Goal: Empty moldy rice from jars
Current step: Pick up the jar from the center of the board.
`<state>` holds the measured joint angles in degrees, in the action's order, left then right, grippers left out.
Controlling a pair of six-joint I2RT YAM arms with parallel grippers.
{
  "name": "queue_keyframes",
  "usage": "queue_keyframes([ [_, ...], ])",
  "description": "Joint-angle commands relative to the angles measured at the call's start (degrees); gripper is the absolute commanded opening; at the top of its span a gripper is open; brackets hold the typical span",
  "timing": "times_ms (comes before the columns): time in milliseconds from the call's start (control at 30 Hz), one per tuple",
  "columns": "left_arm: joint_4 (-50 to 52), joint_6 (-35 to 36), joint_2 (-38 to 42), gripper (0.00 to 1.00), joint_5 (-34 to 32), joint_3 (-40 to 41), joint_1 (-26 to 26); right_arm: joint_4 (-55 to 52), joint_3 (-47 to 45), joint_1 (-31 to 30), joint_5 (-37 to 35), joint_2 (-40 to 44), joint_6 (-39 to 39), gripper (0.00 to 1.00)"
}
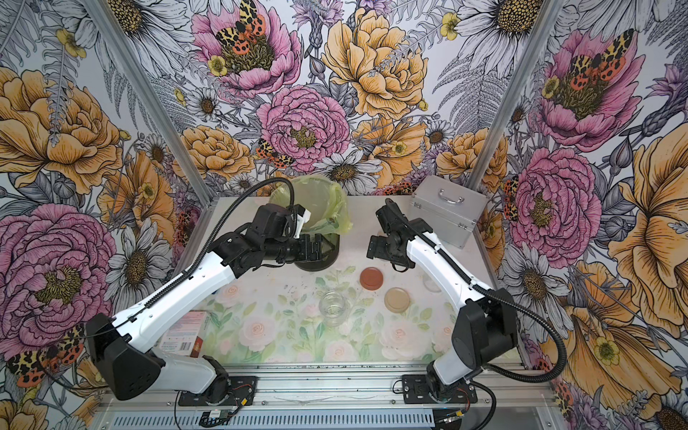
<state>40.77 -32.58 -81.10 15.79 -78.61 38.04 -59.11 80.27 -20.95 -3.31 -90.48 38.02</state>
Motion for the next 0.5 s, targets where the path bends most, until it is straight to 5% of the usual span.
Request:
queue_keyframes([
  [0, 0.71, 1.33, -1.68, 0.99, -2.49, -2.55, 0.95, -2.29, 4.24, 1.87, 0.5, -3.05, -1.62, 1.0],
  [467, 0.76, 5.5, -13.32, 0.99, -3.76, -9.48, 4.63, -9.4, 25.0, 6.22, 1.27, -20.89, -3.83, 0.99],
])
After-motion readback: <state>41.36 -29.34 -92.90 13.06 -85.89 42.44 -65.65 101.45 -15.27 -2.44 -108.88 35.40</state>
